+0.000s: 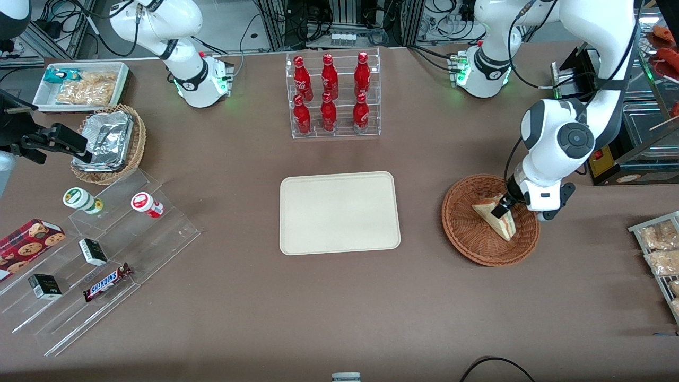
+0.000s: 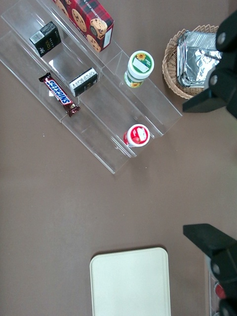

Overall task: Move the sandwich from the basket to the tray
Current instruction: 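Close the left gripper on the wrapped sandwich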

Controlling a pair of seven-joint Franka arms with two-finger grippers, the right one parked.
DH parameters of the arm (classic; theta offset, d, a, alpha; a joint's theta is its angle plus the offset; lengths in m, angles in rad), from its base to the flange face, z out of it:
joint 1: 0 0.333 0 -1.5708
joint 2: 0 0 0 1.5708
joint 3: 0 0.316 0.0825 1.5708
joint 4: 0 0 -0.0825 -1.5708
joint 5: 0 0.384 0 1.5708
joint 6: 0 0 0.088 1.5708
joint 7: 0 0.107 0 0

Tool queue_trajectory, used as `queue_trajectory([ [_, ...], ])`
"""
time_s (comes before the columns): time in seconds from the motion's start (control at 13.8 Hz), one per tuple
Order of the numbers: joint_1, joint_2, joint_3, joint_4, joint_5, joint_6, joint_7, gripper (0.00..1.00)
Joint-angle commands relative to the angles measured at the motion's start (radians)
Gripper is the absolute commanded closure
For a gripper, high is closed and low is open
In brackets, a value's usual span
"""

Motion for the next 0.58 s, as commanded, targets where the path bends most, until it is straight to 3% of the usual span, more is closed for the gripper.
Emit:
queue_trajectory([
  [0.0, -0.013, 0.025, -0.003, -0.005, 0.01, 0.016, -0.031, 0.0],
  [0.29, -0.012, 0.066, -0.003, -0.002, 0.01, 0.04, -0.031, 0.0],
  [0.36, -0.012, 0.069, -0.003, -0.002, 0.01, 0.045, -0.031, 0.12],
  [0.44, -0.012, 0.069, -0.003, -0.001, 0.01, 0.042, -0.03, 0.37],
  [0.51, -0.012, 0.069, -0.001, -0.001, 0.01, 0.037, -0.016, 0.7],
])
